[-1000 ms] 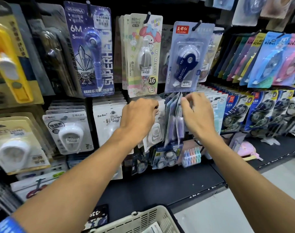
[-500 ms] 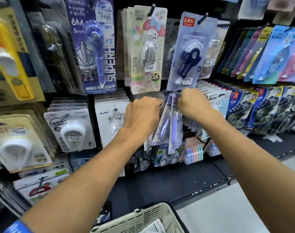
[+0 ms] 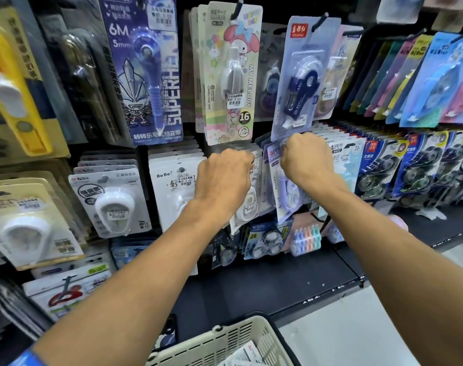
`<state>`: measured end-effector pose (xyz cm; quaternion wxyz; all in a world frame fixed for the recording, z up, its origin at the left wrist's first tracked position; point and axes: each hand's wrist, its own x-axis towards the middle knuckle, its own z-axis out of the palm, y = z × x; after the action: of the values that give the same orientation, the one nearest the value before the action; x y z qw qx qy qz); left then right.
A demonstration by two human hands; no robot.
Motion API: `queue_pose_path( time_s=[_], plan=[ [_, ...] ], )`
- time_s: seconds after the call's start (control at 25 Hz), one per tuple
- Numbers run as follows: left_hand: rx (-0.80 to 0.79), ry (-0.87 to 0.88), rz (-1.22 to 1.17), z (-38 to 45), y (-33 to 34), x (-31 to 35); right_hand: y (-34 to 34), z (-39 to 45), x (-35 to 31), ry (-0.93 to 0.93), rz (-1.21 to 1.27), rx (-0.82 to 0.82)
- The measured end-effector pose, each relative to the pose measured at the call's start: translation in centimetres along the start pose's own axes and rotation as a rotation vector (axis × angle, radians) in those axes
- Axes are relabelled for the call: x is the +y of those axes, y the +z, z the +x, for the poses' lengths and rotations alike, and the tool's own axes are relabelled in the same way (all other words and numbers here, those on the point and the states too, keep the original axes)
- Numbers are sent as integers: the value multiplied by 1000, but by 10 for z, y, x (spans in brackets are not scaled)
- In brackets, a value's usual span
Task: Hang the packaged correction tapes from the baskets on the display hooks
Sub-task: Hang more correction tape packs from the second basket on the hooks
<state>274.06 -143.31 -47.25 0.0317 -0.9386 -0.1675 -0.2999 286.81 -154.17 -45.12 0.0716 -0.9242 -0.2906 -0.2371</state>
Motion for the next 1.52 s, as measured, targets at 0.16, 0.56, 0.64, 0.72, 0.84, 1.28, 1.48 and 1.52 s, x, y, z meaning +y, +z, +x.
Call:
queue_pose_path(
  time_s=[0.16, 0.56, 0.64, 0.72, 0.84, 1.28, 1.48, 1.52],
  plan=[
    [-9, 8, 10, -1, 0, 0, 6, -5, -4, 10, -24, 2],
    [2, 7, 8, 1, 2, 2, 9, 15, 33, 77, 154, -32],
    [3, 10, -2, 1, 2, 2, 10, 17, 33, 89, 173, -24],
    [-2, 14, -14, 0, 3, 2, 13, 15, 33, 96, 202, -17],
    [6, 24, -24, 0, 4, 3, 14, 15, 34, 93, 216, -10],
    [194, -35, -366, -20, 11, -3, 39, -41, 38, 327, 756, 170],
    [-477, -596, -680, -261, 117, -4, 178, -274, -11, 291, 634, -652],
    [-781, -606, -593, -319, 138, -1, 202, -316, -17, 192, 526, -940]
  ],
)
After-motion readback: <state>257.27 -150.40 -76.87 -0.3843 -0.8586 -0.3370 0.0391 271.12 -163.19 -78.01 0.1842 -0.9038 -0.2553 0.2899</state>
